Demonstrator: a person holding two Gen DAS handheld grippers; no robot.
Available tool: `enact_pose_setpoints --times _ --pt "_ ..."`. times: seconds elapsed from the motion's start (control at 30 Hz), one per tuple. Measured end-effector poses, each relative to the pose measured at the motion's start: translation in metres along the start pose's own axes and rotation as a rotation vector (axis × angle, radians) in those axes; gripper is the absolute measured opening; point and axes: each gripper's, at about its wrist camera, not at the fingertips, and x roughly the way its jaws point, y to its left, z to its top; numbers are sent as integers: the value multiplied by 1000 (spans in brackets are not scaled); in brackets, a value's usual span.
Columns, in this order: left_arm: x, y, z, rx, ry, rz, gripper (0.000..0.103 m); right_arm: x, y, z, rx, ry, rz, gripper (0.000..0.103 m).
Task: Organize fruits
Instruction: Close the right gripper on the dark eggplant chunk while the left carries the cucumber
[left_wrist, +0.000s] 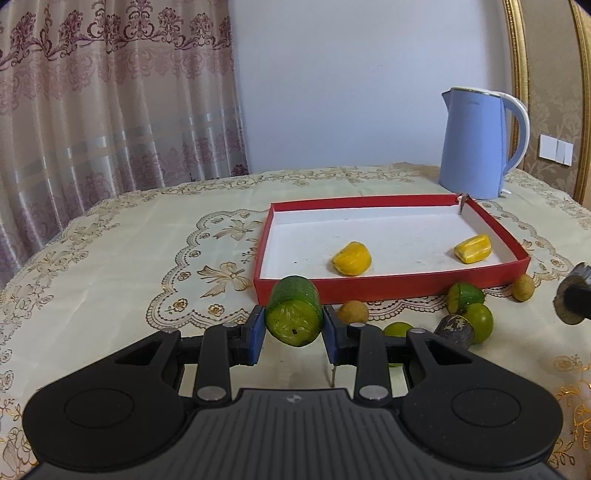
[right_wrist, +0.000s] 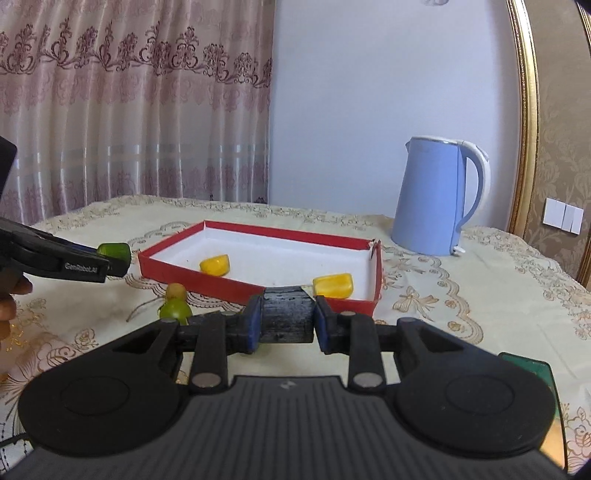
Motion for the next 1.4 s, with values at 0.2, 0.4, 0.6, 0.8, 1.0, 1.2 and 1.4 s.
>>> enact_pose_setpoints --times 0.2,0.4,0.6,0.8,1.0,1.2,1.4 --pt "4 -2 6 8 6 27 32 -1 1 -2 4 -9 12 28" --pt "11 -12 18 42 -11 34 32 0 2 -4 6 -6 27 28" --pt "33 -22 32 63 0 31 32 2 1 -6 7 -2 37 28" --pt "56 -33 43 97 4 64 32 4 1 -7 10 2 46 28" --pt "77 -42 54 114 16 78 32 5 -1 -9 16 4 50 28" --pt "96 -53 61 135 33 81 32 8 -4 -11 24 8 53 28" --pt "116 -60 66 140 65 74 32 10 -5 -11 25 15 49 28"
